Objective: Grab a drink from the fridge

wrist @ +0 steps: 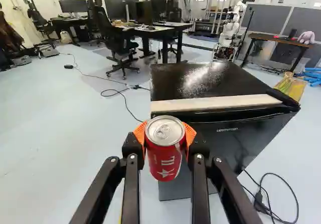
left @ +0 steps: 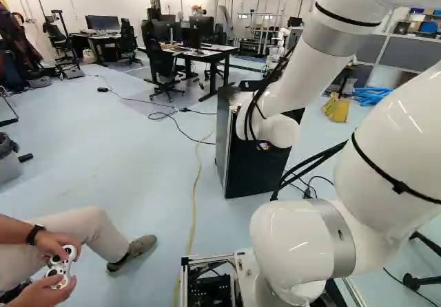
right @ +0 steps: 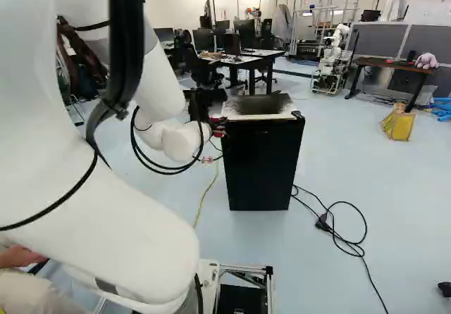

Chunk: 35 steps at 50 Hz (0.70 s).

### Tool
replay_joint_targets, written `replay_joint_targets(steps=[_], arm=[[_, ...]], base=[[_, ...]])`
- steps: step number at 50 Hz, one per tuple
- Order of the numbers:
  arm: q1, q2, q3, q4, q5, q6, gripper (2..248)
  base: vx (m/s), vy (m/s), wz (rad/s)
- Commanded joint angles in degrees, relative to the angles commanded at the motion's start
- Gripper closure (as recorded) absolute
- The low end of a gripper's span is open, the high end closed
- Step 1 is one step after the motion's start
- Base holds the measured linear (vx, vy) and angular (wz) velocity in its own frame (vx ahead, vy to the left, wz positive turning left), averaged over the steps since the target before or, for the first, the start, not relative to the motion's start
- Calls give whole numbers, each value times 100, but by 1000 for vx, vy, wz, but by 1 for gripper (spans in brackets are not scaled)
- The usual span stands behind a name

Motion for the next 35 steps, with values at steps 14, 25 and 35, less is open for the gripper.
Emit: replay_joint_targets(steps=[14,25,35], arm=[[140,330,439,34,56,0,154],[222,523,695,54,90,0,154],[276,650,864,67,111,0,154]], base=[[0,0,0],[0,0,0],[0,0,0]])
